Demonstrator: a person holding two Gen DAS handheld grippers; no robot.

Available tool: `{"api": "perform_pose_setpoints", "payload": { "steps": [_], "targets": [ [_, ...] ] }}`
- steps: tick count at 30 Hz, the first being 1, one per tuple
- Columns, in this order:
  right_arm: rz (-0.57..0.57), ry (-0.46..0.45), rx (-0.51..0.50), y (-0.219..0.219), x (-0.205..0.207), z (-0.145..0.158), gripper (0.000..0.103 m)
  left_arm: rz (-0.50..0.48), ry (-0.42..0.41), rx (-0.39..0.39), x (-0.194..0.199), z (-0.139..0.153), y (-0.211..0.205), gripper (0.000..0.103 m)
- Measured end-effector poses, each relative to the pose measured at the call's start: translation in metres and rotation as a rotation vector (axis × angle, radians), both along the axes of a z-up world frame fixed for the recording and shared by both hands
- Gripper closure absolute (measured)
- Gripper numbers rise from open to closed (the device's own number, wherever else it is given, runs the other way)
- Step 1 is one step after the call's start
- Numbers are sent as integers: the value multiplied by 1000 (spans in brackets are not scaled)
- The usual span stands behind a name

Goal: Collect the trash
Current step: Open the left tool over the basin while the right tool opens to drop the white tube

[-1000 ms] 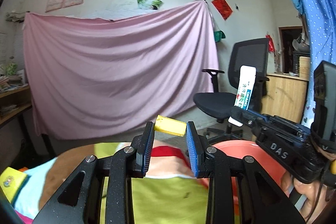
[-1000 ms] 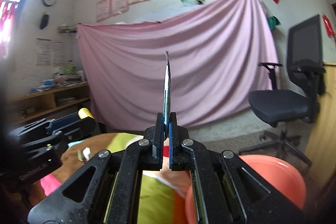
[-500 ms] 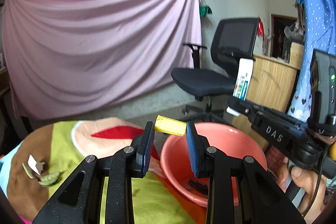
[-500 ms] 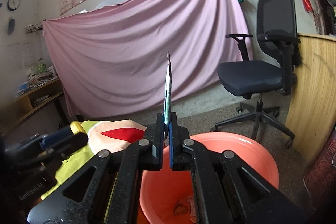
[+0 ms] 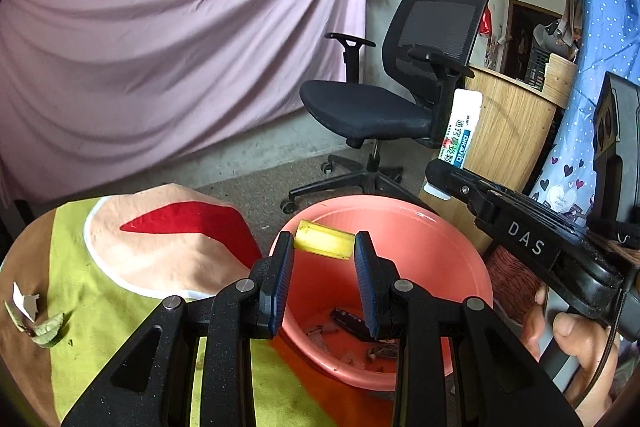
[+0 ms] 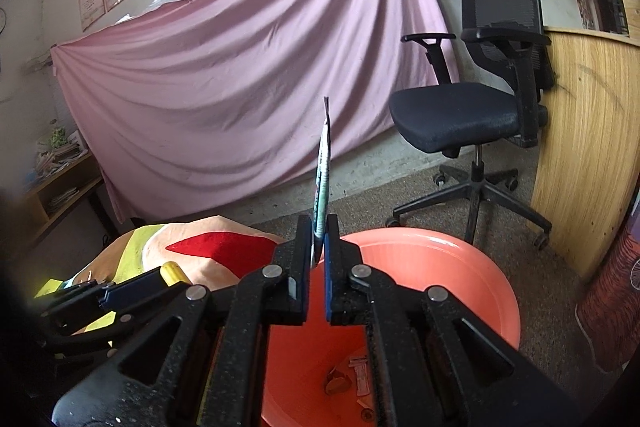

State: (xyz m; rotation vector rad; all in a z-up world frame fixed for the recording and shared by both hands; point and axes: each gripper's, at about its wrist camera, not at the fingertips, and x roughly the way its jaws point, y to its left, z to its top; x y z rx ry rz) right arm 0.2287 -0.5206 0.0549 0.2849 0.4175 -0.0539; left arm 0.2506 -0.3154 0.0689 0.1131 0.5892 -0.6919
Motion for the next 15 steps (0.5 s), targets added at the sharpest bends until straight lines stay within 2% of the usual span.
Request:
{"api": "perform_pose_setpoints", "payload": {
  "steps": [2, 3, 15],
  "targets": [
    [-5, 4, 7, -2, 0, -1, 31, 0, 9, -14, 1, 2, 3, 63],
    [-8, 6, 9, -3, 0, -2, 29, 1, 11, -26, 2, 2, 1, 62],
    [-7, 19, 16, -3, 3, -4, 9, 76, 40, -99, 17, 10, 27, 62]
  ]
}}
